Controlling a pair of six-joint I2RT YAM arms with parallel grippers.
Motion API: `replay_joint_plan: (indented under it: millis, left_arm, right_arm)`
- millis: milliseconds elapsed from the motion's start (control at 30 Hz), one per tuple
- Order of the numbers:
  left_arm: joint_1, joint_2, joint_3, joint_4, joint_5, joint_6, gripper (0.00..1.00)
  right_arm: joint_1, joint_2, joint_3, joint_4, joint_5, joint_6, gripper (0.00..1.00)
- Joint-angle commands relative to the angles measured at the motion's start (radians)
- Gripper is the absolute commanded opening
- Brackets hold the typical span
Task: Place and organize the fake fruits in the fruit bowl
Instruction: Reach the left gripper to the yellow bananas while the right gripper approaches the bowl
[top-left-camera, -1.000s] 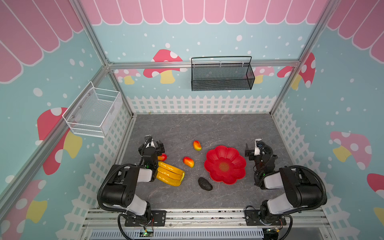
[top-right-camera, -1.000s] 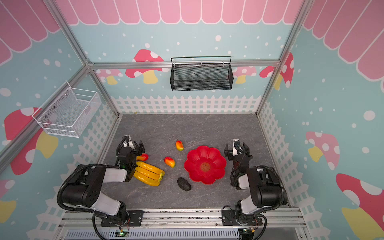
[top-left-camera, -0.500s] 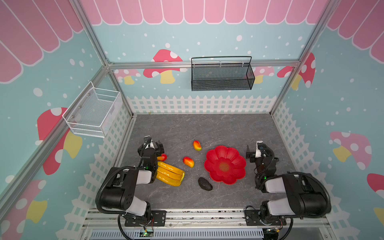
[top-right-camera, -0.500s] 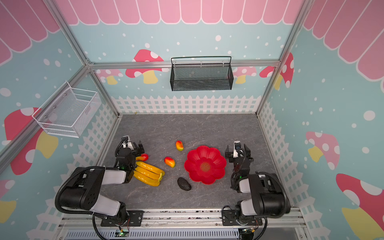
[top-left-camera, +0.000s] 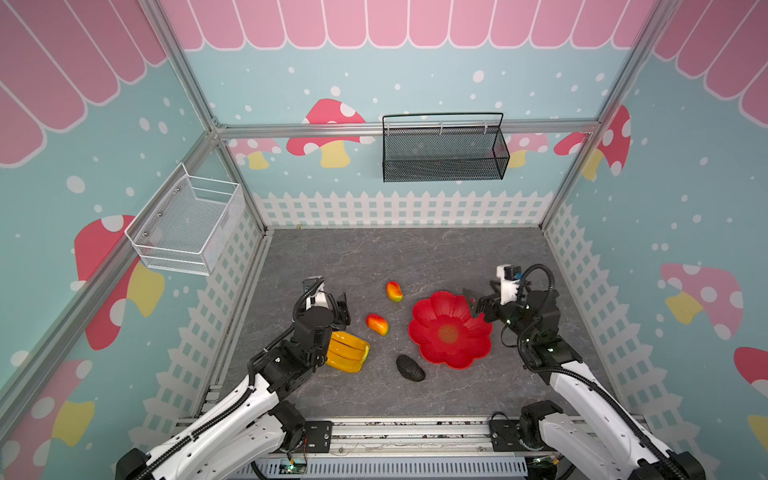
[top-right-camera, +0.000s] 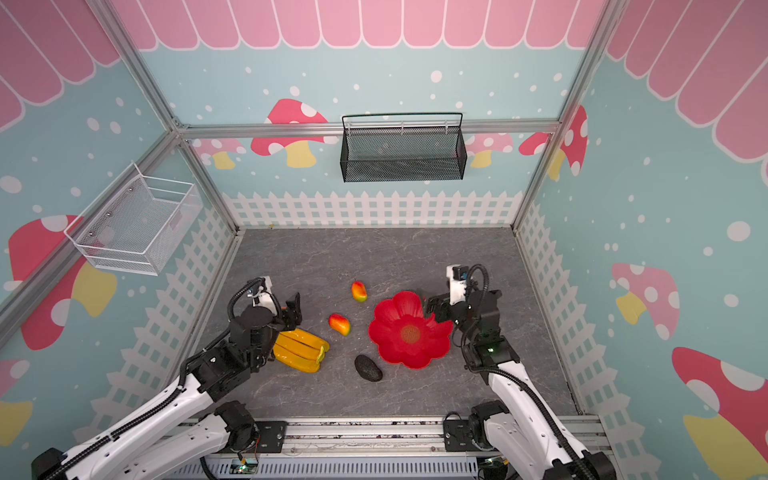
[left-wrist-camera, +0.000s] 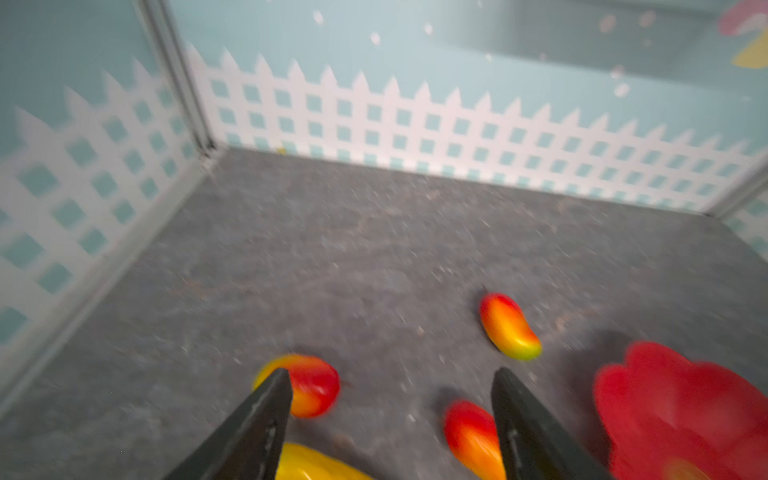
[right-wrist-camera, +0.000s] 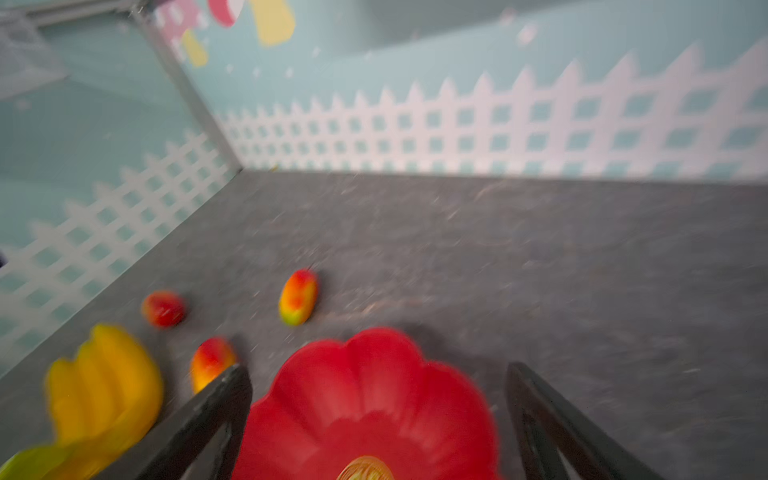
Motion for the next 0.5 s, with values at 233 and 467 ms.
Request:
replay_joint_plan:
  millis: [233, 467]
  left_arm:
    - [-0.387, 0.06, 0.048, -0.428, 0.05, -0.445, 0.65]
    - [-0.443, 0.172, 0.058, -0.41, 0.009, -0.412, 0.66]
  right_arm:
    - [0.369, -0.114, -0.03, -0.209, -0.065, 0.217, 0.98]
    - [0.379, -0.11, -0.063, -0.188, -0.056, 0.215, 0.98]
